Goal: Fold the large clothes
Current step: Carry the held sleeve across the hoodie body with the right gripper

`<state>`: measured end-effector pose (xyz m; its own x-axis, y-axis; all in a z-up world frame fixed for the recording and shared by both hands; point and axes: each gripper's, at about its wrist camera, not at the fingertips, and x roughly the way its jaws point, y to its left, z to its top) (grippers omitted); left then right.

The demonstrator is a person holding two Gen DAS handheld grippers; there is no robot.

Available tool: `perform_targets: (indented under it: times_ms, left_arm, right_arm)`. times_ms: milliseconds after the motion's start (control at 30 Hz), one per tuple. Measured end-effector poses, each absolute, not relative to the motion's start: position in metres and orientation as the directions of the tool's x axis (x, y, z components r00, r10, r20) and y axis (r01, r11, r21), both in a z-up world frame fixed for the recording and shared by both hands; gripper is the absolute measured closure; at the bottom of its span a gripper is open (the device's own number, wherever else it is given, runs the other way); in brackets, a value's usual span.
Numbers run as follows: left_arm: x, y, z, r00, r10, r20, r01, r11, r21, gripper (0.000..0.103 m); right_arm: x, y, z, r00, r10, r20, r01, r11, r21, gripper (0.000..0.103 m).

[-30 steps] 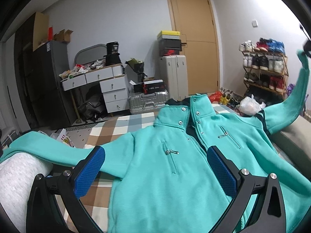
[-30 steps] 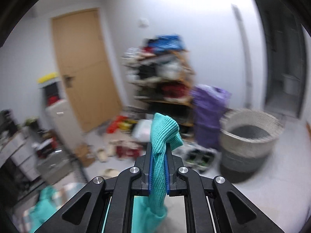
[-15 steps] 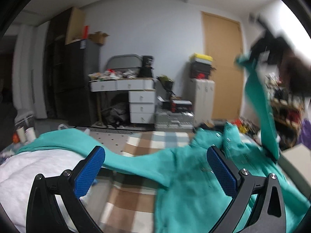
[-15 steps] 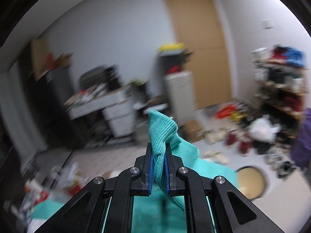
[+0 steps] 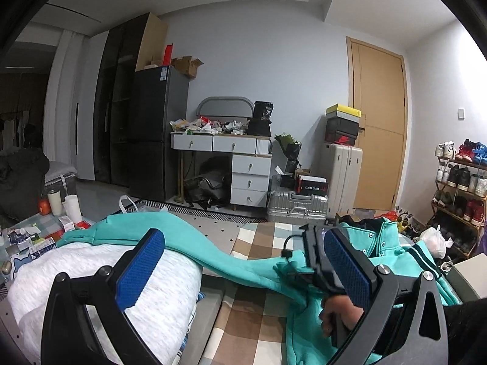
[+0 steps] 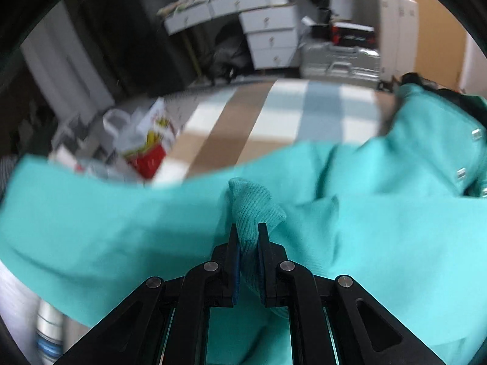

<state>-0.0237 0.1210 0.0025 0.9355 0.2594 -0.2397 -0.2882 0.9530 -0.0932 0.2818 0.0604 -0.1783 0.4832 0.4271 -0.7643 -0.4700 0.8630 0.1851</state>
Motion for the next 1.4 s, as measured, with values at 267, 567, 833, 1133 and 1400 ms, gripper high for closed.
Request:
perform_targets:
  times_ms: [267,567,833,1133,1400]
  left_arm:
    - [-0.033,0.126,0.003,0.937,0.24,-0.255,-0.277,0.953,-0.121,0.001]
    - [-0.034,0.119,0.005,0.935,0.233,-0.268,-0.266,0.959,-0.095,0.001]
    - [-0.032,0.099,0.004,0.928,0.241,-0.285,-0.259,0.965,-0.029,0.001]
    - [-0.022,0.085,-0.002,0.916,0.248,-0.315,-0.251,0.968,0.033,0.001]
    - [-0.018,0.078,-0.007,0.907,0.243,-0.345,-0.238,0.969,0.057,0.001]
  right_arm:
    - [0.27,0.047,-0.168,0.297,0.622,-0.725,-0.597,0.713,0.368,0.066]
    - [0.331,-0.151,-0.131,0.646,0.107,-0.756,-0.224,0.973,-0.054,0.034]
    - [0.358,-0.272,-0.192,0.525,-0.048,-0.85,-0.109,0.986,-0.123,0.055]
    - [0.379,-0.313,-0.142,0.608,0.086,-0.789,-0.078,0.996,0.049,0.064]
    - [0.39,-0.308,-0.185,0.521,-0.066,-0.851,-0.091,0.987,-0.132,0.067]
